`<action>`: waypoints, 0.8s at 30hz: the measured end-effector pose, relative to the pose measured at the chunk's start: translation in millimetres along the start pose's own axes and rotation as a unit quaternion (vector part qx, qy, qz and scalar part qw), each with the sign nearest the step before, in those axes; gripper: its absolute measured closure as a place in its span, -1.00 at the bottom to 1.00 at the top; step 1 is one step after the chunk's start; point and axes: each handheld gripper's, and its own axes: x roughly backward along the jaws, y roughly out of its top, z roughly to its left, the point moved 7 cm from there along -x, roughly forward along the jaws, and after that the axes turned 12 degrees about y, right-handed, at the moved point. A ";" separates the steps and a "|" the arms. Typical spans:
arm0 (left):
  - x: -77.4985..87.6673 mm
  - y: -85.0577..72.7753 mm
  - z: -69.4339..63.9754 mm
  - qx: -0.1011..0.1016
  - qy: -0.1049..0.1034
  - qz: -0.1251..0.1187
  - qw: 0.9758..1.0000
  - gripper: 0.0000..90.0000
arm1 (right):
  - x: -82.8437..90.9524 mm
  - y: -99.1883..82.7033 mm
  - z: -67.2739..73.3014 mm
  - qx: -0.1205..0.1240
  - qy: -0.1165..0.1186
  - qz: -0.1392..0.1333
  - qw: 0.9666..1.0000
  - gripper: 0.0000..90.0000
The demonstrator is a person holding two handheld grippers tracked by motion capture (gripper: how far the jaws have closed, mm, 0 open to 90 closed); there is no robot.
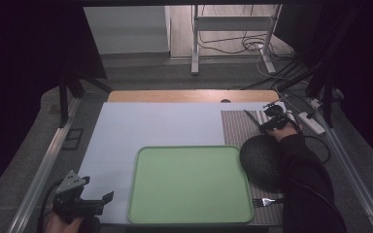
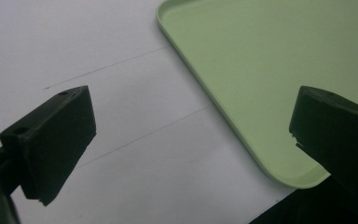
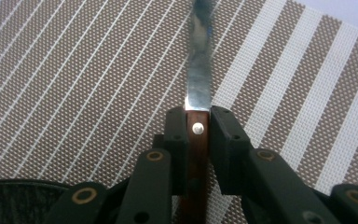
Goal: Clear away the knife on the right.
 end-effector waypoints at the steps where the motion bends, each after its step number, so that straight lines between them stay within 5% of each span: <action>1: 0.0 0.0 0.0 0.000 0.000 0.000 1.000 -0.98 | -0.2 0.0 0.0 0.003 0.000 0.000 1.000 0.72; 11: 0.0 0.2 -0.2 0.000 0.000 -0.001 1.000 -0.98 | 3.0 -0.9 0.0 0.064 -0.033 0.024 0.997 0.73; 17: 0.0 0.2 -0.5 0.000 0.000 -0.001 1.000 -0.98 | 15.7 -7.5 -13.7 0.060 -0.056 0.021 0.996 0.73; 24: -0.1 0.3 -0.3 0.000 0.001 -0.001 1.000 -0.98 | 36.1 -9.2 -20.3 0.042 -0.058 -0.007 0.997 0.73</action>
